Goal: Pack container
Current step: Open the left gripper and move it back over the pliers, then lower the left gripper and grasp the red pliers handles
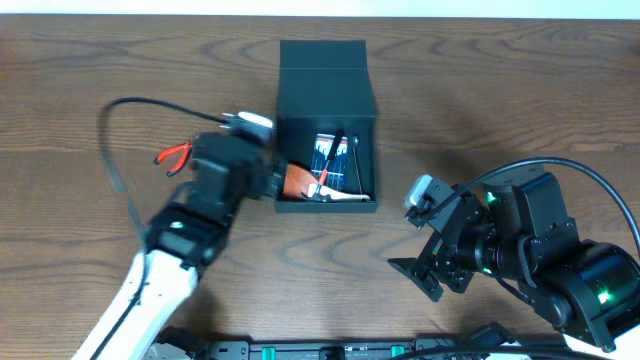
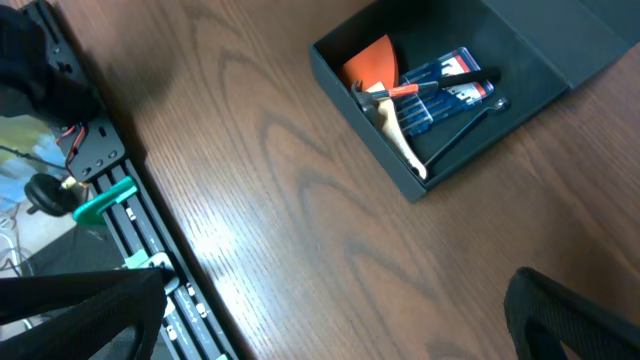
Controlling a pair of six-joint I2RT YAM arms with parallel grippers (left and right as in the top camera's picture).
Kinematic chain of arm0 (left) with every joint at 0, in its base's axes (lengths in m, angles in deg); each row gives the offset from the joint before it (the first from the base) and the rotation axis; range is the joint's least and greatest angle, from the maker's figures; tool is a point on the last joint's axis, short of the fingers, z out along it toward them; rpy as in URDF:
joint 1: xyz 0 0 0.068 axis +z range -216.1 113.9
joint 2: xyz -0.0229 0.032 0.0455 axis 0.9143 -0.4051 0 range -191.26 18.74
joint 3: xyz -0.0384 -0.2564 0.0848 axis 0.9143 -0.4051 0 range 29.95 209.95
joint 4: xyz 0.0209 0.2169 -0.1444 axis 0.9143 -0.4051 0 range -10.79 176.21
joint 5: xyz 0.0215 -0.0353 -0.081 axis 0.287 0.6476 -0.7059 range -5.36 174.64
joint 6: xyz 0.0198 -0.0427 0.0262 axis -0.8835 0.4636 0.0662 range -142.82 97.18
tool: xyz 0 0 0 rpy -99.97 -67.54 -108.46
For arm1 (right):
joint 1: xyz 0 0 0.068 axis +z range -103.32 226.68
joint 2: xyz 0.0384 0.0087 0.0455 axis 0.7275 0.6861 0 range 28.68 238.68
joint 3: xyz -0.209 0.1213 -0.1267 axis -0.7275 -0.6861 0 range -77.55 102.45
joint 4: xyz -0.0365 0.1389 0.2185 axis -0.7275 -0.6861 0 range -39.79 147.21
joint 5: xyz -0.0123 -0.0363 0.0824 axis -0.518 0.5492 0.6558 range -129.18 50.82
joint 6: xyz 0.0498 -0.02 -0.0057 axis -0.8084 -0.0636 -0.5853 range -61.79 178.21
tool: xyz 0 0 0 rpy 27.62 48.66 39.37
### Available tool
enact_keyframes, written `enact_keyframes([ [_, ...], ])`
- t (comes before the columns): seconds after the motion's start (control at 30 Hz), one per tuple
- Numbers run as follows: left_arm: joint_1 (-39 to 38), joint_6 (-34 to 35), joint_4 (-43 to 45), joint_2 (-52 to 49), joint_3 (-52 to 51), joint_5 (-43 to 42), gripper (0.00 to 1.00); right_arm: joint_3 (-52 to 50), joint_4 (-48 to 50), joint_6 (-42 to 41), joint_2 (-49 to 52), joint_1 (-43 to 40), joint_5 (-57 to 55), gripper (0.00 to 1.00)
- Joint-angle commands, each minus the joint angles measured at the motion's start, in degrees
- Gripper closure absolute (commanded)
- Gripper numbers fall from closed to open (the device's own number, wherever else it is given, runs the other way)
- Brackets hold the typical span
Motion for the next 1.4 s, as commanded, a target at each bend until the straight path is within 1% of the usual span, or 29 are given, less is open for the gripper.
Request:
enact_keyframes([
  [0.0, 7.08, 3.48, -2.19, -0.02, 1.05, 5.01, 0.02, -0.09, -0.07, -0.96, 0.00, -0.35, 0.04, 0.01],
  [0.13, 15.26, 3.76, -5.11, -3.72, 1.05, 3.37, 0.01, -0.09, -0.07, -0.96, 0.00, -0.35, 0.04, 0.01],
  [0.27, 20.35, 3.39, -4.55, -9.03, 1.05, 1.55, 0.02, -0.09, -0.04, -0.96, 0.00, -0.35, 0.04, 0.01],
  [0.37, 22.86, -1.16, -2.58, -13.00, 1.05, -2.32, 0.02, -0.09, -0.04, -0.96, 0.00, -0.35, 0.04, 0.01],
  [0.5, 26.01, -10.99, 2.14, -18.86, 1.05, -7.52, 0.02, -0.07, -0.07, -0.96, 0.00, -0.35, 0.04, 0.01],
  [0.6, 28.24, -13.51, 4.76, -22.27, 1.05, -10.10, 0.02, -0.09, -0.07, -0.96, 0.00, -0.35, 0.04, 0.01],
  [0.7, 30.95, -15.41, 6.73, -25.42, 1.05, -14.69, 0.02, -0.09, -0.04, -0.96, 0.00, -0.35, 0.04, 0.01],
  [0.8, 32.72, -16.41, 8.72, -27.41, 1.05, -17.55, 0.02, -0.07, -0.04, -0.96, 0.00, -0.35, 0.04, 0.01],
  [0.87, 33.40, -18.53, 9.84, -28.46, 1.05, -18.88, 0.02, -0.09, -0.04, -0.96, 0.00, -0.35, 0.04, 0.01],
  [1.1, 33.42, -25.51, 13.99, -31.36, 1.07, -18.88, 0.01, -0.09, -0.07, -0.96, 0.00, -0.35, 0.04, 0.01],
  [1.23, 33.42, -26.05, 17.40, -32.79, 1.07, -18.86, 0.02, -0.09, -0.07, -0.96, 0.00, -0.35, 0.04, 0.01],
  [1.37, 33.42, -28.26, 17.92, -35.17, 1.07, -19.47, 0.01, -0.09, -0.04, -0.96, 0.00, -0.35, 0.04, 0.01],
])
